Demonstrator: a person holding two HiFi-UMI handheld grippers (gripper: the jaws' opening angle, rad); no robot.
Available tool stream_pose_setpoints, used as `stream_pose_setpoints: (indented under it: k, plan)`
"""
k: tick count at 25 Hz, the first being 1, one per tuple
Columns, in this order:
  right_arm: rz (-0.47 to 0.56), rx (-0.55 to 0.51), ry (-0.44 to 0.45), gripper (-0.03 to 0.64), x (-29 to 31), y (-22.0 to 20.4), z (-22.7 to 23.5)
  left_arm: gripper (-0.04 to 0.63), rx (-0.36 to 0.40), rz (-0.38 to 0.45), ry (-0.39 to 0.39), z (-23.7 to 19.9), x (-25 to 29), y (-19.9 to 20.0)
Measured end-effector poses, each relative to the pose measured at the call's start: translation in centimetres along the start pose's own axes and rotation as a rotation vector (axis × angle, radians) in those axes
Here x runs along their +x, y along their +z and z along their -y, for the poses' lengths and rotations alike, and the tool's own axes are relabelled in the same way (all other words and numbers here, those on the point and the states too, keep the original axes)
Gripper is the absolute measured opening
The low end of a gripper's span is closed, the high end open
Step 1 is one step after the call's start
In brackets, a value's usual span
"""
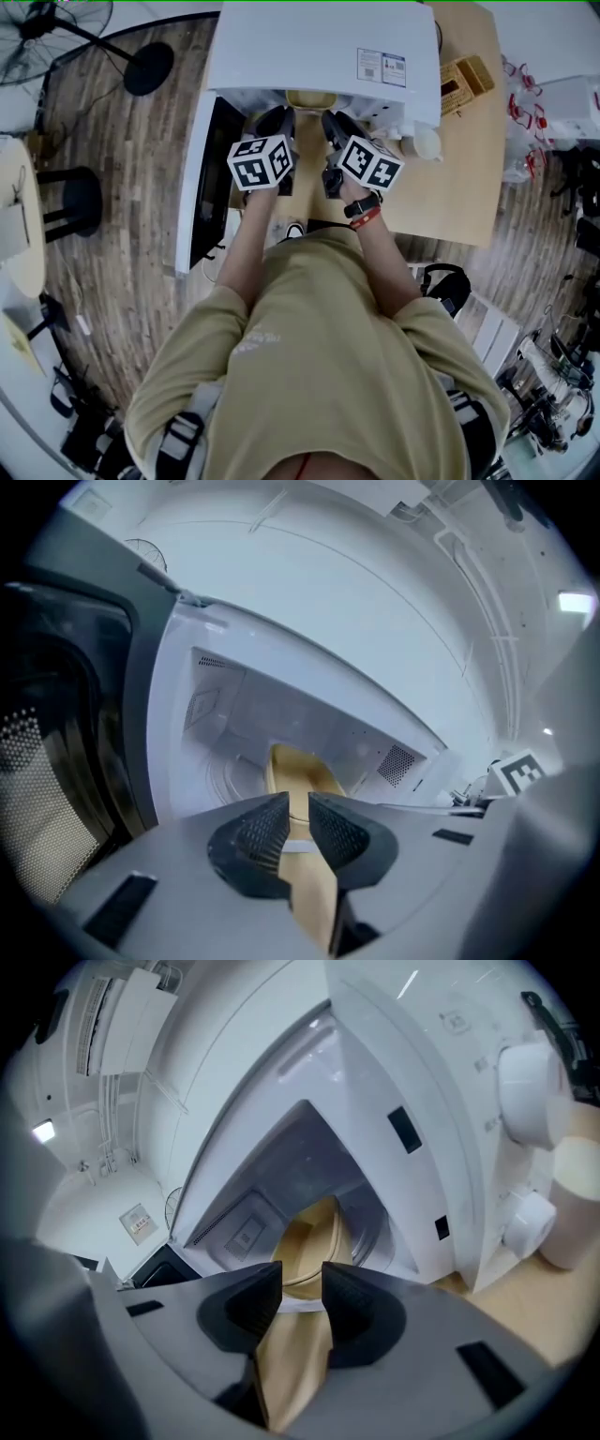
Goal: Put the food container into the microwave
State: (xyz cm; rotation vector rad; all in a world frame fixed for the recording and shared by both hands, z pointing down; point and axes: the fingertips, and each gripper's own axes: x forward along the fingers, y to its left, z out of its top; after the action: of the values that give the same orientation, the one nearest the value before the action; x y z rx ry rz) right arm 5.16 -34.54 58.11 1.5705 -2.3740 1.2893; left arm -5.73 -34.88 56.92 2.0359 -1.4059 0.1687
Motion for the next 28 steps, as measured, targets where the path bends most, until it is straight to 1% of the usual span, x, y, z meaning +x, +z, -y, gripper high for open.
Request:
stream_pose_setpoints:
  k: [3,10,16,23,28]
  plan:
    - [0.021,-0.020,0.006,0.137,-1.4,-0.6,-1.0,0.064,0.018,-0.003,-0.001,0.5,-1.5,-0.6]
    - [0.052,-0.095,-0.015,0.107,-5.0,-2.7,-2.7,0.064,0.057,-0.014,-0.032,1.9,-5.3,-2.6]
    - [0.068,-0.187,-0.061,0.072,-8.8,-5.5,-3.5,0.052,0.095,-0.034,-0.050,2.7,-8.8,-5.3]
    - [0.078,-0.252,-0.102,0.041,-12.0,-8.5,-4.7,0.041,0.144,-0.035,-0.073,3.5,-12.8,-7.6]
    - [0.090,-0.292,-0.118,0.032,-14.1,-9.6,-5.5,0.034,0.137,-0.029,-0.096,4.1,-15.0,-8.8]
